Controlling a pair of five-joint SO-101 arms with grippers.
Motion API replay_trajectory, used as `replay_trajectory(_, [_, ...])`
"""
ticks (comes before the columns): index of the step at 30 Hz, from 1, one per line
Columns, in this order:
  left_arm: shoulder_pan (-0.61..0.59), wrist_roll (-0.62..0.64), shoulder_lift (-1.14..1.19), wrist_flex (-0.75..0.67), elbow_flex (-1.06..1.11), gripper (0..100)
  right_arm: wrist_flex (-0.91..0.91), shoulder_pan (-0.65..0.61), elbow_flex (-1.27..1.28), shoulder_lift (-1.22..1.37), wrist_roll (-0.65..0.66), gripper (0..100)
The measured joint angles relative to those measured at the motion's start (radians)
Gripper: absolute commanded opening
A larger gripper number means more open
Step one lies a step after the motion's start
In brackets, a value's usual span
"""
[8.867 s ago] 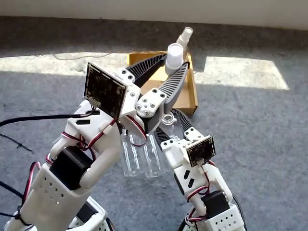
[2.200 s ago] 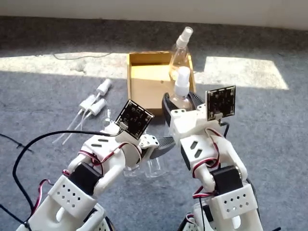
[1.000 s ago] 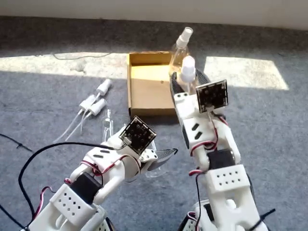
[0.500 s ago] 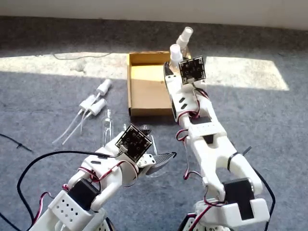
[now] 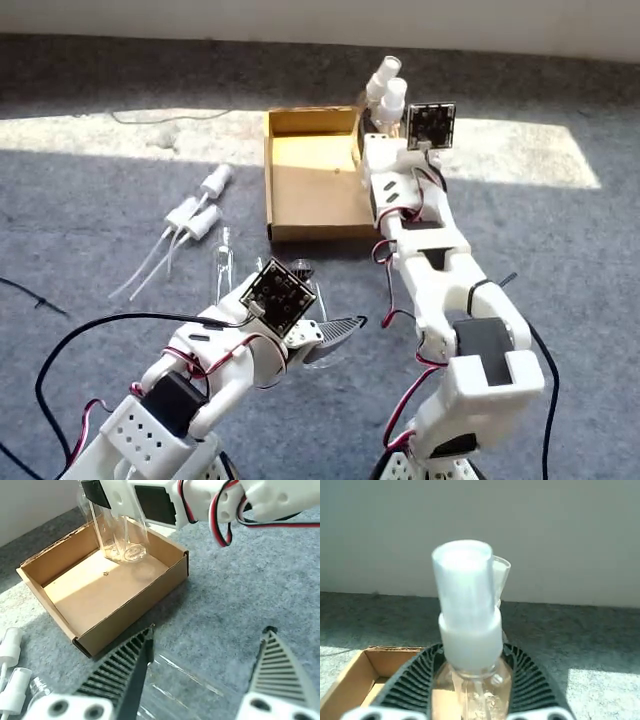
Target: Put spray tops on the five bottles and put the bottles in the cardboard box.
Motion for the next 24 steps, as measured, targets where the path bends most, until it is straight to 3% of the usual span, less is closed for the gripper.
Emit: replay_trajectory(24, [0.000, 0.000, 0.000, 0.000, 0.000, 30, 0.000, 0.002, -0.107, 0.140, 0.000, 0.4])
